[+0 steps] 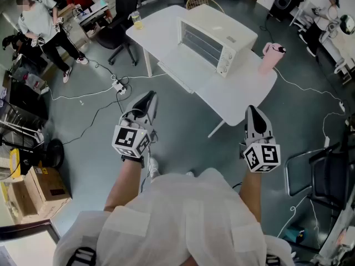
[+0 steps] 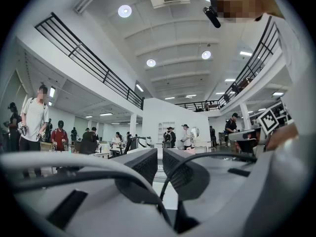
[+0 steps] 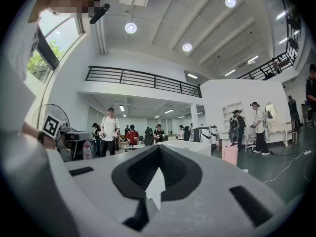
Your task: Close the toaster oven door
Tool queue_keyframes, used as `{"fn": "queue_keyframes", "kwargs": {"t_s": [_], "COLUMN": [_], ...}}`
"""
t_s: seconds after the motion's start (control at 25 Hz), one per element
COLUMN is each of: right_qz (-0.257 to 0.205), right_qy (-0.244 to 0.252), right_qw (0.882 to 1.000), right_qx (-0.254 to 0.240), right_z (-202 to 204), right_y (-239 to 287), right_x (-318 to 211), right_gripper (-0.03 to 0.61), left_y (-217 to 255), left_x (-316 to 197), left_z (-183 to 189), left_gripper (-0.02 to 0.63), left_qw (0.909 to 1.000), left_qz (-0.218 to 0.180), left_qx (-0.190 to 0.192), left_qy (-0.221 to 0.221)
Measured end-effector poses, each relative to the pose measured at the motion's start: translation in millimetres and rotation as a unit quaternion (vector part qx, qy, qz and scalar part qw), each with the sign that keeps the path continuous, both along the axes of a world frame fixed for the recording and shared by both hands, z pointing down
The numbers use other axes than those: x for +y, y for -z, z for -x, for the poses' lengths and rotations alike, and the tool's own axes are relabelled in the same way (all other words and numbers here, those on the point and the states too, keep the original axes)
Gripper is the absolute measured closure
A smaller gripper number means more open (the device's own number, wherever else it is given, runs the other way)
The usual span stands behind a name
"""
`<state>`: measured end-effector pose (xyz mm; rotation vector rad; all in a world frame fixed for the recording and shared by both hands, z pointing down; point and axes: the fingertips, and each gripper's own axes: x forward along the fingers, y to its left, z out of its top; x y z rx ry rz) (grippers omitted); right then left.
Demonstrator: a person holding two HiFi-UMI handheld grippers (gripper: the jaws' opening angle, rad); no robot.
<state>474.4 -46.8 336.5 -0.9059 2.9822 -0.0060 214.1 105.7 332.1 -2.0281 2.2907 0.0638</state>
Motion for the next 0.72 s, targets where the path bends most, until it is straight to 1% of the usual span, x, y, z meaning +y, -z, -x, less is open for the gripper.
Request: {"fn": "queue_keyframes", "kwargs": {"t_s": [0.72], "right_qz": [-0.001], "right_qy": [0.002], "right_qw": [1.0], "right_qx": [0.005], "right_z": [-3.5], "right_y": [-3.3], "right_x": [-5.1], "right_gripper": [0.577], "left_y": [-3.1], "left_x": [-4.7], "left_z": [-7.4], "left_gripper": [0.585], "left_qw": [1.0], "left_qz": [0.002], "left_qx": [0.002], "left_qy": [-0.003]}}
